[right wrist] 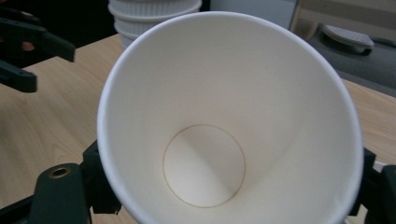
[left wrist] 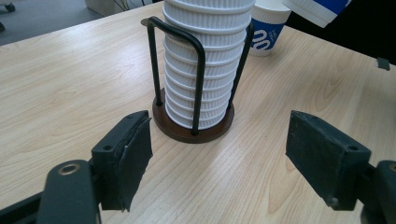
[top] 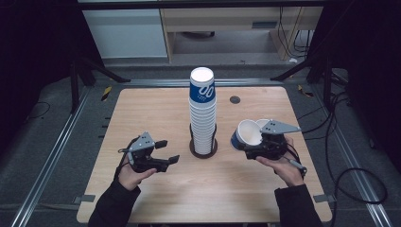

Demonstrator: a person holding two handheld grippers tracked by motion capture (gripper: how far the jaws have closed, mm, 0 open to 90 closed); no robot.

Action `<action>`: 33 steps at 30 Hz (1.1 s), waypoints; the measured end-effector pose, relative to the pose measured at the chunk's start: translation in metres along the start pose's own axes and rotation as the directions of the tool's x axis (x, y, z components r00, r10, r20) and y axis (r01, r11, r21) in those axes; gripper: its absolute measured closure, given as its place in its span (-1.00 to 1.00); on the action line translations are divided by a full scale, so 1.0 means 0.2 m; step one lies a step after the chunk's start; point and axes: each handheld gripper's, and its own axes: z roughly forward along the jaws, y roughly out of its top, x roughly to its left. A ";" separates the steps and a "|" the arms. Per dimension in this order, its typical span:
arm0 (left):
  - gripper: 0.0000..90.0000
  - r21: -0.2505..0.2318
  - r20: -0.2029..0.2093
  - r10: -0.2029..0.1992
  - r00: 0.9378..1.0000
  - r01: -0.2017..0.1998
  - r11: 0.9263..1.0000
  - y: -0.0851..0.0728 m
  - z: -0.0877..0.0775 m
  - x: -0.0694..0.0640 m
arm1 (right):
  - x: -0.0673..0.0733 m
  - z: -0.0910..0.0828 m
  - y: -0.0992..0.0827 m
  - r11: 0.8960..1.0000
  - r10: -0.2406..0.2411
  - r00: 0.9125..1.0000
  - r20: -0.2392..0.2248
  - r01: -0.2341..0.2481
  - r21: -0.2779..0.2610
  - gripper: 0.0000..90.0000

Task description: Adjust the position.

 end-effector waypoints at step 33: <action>-0.52 0.036 -0.067 -0.038 0.997 0.040 0.999 -0.04 -0.02 0.09 | -0.30 -0.22 -0.13 0.983 0.111 0.932 0.344 -0.153 0.098 -0.55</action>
